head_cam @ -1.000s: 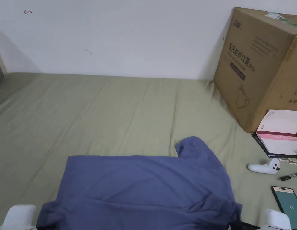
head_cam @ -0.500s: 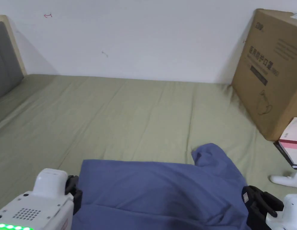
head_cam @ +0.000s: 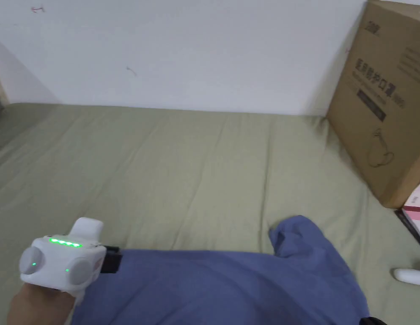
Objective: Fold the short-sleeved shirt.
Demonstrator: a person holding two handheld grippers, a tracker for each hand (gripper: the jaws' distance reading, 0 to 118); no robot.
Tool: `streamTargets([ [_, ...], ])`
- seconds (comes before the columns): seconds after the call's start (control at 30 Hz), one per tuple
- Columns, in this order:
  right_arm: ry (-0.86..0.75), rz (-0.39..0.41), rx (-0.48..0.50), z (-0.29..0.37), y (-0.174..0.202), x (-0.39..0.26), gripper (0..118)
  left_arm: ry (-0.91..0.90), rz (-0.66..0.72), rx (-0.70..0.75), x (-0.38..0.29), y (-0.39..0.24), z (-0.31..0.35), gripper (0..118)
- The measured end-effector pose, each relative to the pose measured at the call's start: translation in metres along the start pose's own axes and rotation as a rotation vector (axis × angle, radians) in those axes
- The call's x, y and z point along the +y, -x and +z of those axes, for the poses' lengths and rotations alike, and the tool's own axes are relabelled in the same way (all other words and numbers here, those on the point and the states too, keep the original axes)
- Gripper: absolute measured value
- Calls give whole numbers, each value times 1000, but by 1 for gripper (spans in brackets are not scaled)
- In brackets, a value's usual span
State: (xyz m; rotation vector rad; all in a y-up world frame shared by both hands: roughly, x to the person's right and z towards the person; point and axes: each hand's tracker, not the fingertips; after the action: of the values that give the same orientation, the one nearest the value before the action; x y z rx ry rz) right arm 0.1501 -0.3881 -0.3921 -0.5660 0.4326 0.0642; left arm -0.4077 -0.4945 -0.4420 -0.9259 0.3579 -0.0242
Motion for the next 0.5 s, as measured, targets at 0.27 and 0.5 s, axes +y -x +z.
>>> streamTargets([
  [0.27,163,-22,-106,-79,-51,30,8,65,-68,-2,-5,-22,-29,39],
  [0.5,419,-5,-101,-236,-90,66,106,-44,-104,-1,-1,-54,60,3],
])
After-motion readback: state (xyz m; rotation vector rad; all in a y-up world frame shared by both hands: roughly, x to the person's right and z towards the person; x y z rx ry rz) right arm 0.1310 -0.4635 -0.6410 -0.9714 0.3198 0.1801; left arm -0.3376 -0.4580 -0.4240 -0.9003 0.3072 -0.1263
